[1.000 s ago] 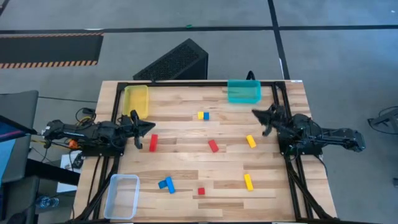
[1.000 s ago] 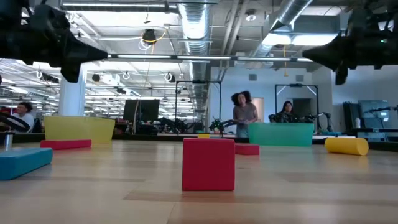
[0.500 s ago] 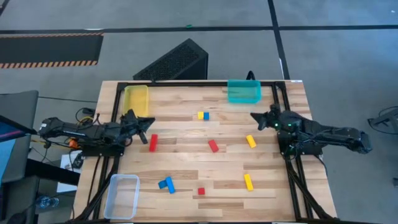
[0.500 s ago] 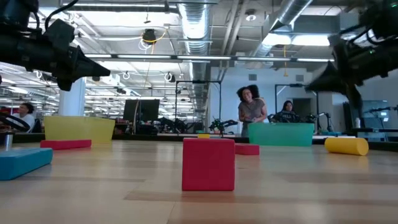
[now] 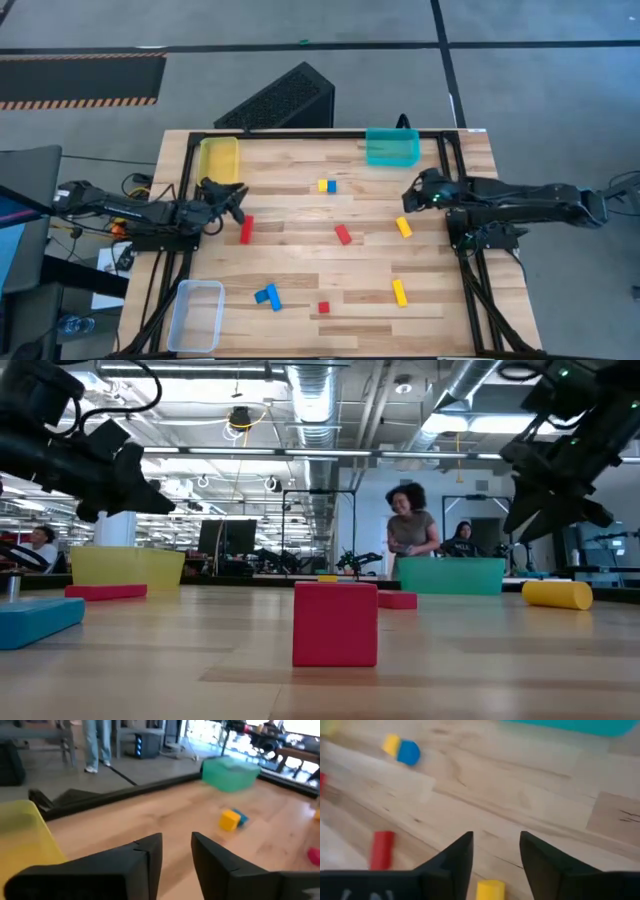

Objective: Sort & place blocks by color
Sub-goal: Put the top left yellow block into the yellow bin

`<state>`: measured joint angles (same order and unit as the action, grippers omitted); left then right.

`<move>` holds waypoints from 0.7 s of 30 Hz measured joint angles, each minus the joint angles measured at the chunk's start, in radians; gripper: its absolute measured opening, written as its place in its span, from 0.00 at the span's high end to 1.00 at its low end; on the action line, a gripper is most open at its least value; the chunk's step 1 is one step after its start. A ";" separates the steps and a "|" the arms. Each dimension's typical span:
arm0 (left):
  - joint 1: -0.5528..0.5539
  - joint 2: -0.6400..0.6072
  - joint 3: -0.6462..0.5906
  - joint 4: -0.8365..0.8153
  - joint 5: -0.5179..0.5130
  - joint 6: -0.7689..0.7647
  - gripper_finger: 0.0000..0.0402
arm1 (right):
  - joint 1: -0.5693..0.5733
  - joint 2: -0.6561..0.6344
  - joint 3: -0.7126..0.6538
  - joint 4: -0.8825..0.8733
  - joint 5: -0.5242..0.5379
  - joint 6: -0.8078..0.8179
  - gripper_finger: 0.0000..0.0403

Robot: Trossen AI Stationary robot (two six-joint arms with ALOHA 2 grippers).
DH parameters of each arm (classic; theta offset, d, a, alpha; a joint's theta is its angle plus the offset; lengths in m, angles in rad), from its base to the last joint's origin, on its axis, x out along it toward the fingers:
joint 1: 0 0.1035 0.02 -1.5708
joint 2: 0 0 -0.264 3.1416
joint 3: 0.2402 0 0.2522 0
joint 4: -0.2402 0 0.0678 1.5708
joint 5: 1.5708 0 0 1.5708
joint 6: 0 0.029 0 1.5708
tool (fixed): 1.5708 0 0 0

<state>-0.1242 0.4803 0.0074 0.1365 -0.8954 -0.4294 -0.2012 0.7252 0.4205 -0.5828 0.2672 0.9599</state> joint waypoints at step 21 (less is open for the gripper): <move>0.250 0.288 0.117 0.281 0.367 0.144 0.62 | -0.115 0.430 0.250 0.161 0.076 -0.460 0.48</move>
<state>0.1260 0.7686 0.1248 0.4178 -0.5281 -0.2852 -0.3161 1.1551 0.6708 -0.4216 0.3436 0.5000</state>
